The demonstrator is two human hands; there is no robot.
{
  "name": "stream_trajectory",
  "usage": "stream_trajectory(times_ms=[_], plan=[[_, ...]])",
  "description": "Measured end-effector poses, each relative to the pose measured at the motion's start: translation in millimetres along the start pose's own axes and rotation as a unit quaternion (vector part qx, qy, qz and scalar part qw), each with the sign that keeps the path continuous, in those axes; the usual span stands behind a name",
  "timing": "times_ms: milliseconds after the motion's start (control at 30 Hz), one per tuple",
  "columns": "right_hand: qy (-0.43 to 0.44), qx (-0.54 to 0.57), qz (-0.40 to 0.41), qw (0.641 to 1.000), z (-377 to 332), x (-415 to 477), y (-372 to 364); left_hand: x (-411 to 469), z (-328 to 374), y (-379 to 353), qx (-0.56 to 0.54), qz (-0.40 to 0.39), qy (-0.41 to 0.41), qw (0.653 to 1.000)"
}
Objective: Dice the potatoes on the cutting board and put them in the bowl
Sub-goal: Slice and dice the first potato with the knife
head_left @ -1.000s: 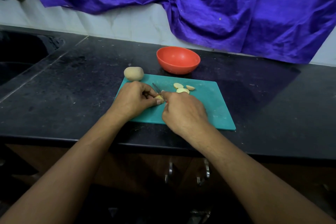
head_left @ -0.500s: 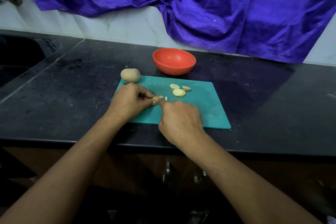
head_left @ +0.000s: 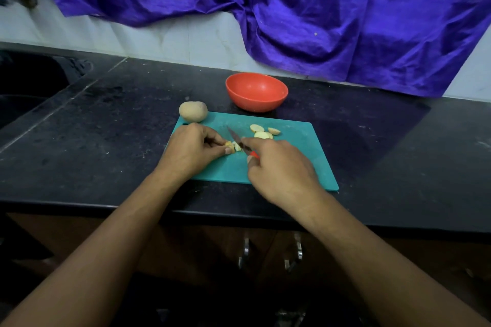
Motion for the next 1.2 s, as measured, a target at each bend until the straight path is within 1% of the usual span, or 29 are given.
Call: stream_trajectory(times_ms=[533, 1200], plan=[[0.013, -0.053, -0.005, 0.999, -15.1, 3.3, -20.3, -1.4, -0.7, 0.7, -0.018, 0.013, -0.006, 1.0], [0.026, -0.098, -0.042, 0.994, -20.7, 8.4, -26.2, -1.0, 2.8, 2.3, 0.014, 0.02, -0.01, 1.0]])
Point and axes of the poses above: each hand's wrist, its own x-axis towards the middle knuckle, its own y-axis out of the back of the hand, z = x × y, the point moved 6 cm from there along x, towards the middle knuckle, and after that the axes turned 10 degrees about y, right-handed, at the moved point
